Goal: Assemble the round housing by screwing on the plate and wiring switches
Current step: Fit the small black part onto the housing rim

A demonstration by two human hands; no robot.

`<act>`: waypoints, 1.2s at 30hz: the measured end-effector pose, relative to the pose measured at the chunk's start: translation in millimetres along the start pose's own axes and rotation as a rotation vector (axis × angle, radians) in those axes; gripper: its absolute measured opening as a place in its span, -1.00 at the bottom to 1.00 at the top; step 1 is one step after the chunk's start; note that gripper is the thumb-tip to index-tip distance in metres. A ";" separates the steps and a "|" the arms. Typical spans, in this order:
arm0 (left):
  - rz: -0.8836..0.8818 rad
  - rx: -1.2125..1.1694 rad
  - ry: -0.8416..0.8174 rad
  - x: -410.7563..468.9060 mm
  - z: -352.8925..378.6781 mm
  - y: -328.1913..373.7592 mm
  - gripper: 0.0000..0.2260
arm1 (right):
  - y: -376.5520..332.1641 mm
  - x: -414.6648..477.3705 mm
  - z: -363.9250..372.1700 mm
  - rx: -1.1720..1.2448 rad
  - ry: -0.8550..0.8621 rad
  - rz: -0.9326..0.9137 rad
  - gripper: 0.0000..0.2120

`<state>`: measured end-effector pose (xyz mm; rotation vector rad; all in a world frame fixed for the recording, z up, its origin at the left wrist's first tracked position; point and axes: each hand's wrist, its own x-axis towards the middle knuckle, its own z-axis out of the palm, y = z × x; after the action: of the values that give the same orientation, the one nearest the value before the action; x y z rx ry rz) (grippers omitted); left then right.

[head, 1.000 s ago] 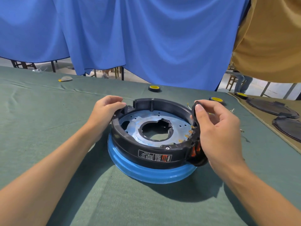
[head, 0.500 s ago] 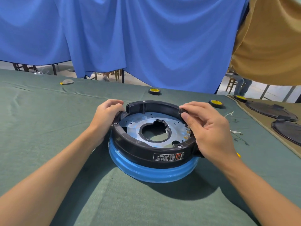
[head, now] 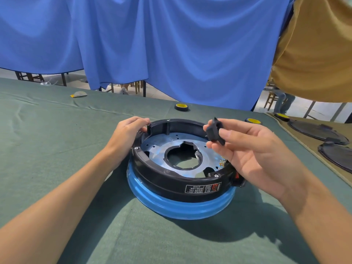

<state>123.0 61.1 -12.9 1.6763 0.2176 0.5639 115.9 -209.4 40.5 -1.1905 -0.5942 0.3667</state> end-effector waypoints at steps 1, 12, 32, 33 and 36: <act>0.009 0.018 0.000 0.4 0.1 -0.6 -0.79 | -1.0 -0.3 -0.4 0.000 -0.043 0.010 -0.69; -0.030 0.095 0.010 1.3 -2.7 -1.3 -0.61 | 1.4 8.9 18.8 -0.671 -0.052 -0.182 -0.58; 0.067 0.284 -0.007 1.5 -6.7 3.6 -0.65 | 12.7 42.2 55.7 -1.006 0.086 -0.269 -0.55; 0.128 0.270 0.050 -0.4 -6.9 8.7 -0.73 | 13.1 42.7 57.3 -1.039 0.110 -0.299 -0.54; 0.318 0.028 0.000 -9.9 -9.1 33.0 -0.84 | 14.2 45.9 59.3 -1.124 0.177 -0.368 -0.51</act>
<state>104.5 58.3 17.5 1.7501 -0.0443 0.8001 116.8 -134.1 52.7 -2.0969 -0.8777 -0.4676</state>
